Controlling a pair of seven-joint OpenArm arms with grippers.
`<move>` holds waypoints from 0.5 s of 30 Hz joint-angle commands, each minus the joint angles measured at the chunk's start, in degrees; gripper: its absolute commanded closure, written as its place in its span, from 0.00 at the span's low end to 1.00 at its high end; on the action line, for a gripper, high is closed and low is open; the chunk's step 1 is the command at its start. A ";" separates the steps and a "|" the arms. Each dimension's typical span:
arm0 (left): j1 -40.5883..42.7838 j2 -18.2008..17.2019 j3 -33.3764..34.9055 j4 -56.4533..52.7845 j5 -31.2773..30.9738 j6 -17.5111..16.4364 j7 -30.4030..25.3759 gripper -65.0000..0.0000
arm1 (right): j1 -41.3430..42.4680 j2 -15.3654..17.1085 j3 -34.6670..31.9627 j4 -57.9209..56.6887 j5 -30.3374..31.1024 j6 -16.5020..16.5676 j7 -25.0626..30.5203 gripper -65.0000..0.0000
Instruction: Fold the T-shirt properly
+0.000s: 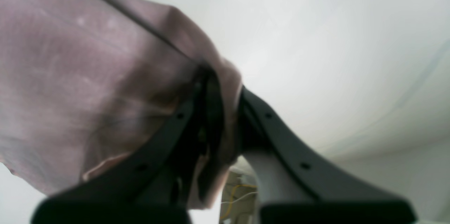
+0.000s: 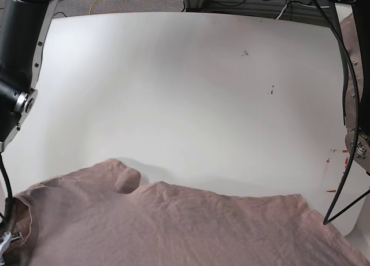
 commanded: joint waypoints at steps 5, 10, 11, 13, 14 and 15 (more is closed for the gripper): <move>-2.59 -0.33 0.12 -0.39 0.17 -0.19 -1.65 1.00 | 4.02 0.62 -2.04 0.59 -0.39 -0.12 0.85 0.95; -2.33 -0.33 0.12 -0.39 0.08 -0.36 -1.65 1.00 | 4.11 0.62 -2.04 0.59 -0.39 -0.12 0.85 0.95; -2.24 -0.33 0.12 -0.47 0.08 -0.36 -1.65 1.00 | 4.11 0.62 -2.04 0.59 -0.39 -0.12 0.85 0.95; -2.07 -0.33 0.12 -0.39 0.08 -0.45 -1.56 1.00 | 3.85 0.62 -2.04 0.68 -0.39 -0.12 0.85 0.95; -1.89 -0.33 0.12 -0.39 0.08 -0.45 -1.56 1.00 | 3.76 0.62 -2.04 0.68 -0.39 -0.12 0.85 0.95; -1.28 -0.33 0.03 -0.39 -0.01 -0.45 -1.56 1.00 | 3.50 0.62 -2.04 0.76 -0.39 -0.12 0.85 0.95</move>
